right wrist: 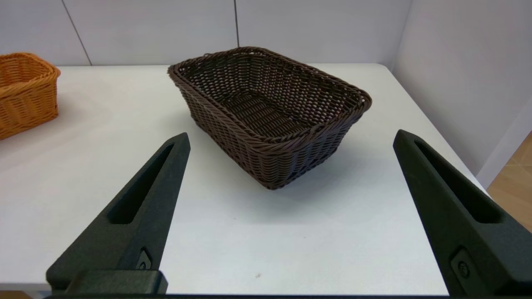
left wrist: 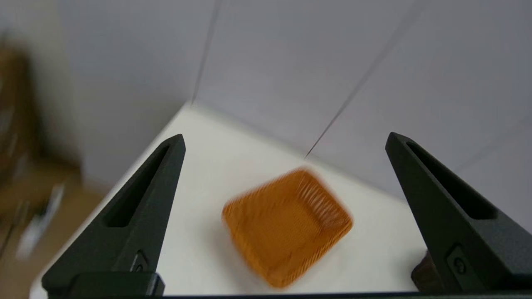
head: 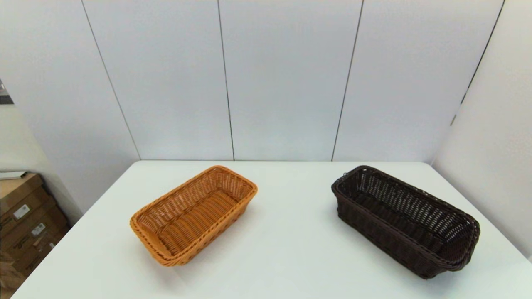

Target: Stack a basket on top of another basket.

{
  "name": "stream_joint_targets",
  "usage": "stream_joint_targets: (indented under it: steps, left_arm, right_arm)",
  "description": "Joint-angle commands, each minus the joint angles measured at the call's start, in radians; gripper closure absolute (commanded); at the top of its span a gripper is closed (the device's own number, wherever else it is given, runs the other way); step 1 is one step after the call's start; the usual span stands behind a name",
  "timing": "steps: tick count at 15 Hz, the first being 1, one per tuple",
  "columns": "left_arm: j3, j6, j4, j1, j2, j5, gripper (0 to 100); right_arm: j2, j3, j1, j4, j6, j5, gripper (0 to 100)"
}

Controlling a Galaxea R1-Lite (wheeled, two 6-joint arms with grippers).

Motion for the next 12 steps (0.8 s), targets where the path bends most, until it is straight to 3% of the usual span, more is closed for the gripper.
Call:
stream_joint_targets:
  steps: [1, 4, 12]
  left_arm:
    - [0.042, -0.29, 0.259, -0.004, 0.266, 0.15, 0]
    - [0.163, -0.371, 0.253, -0.01, 0.338, 0.126, 0]
    - [0.186, -0.39, 0.211, -0.012, 0.686, -0.15, 0]
  right_arm:
    - [0.001, 0.0, 0.0, 0.0, 0.0, 0.0, 0]
    - [0.001, 0.0, 0.0, 0.0, 0.0, 0.0, 0]
    - [0.001, 0.0, 0.0, 0.0, 0.0, 0.0, 0]
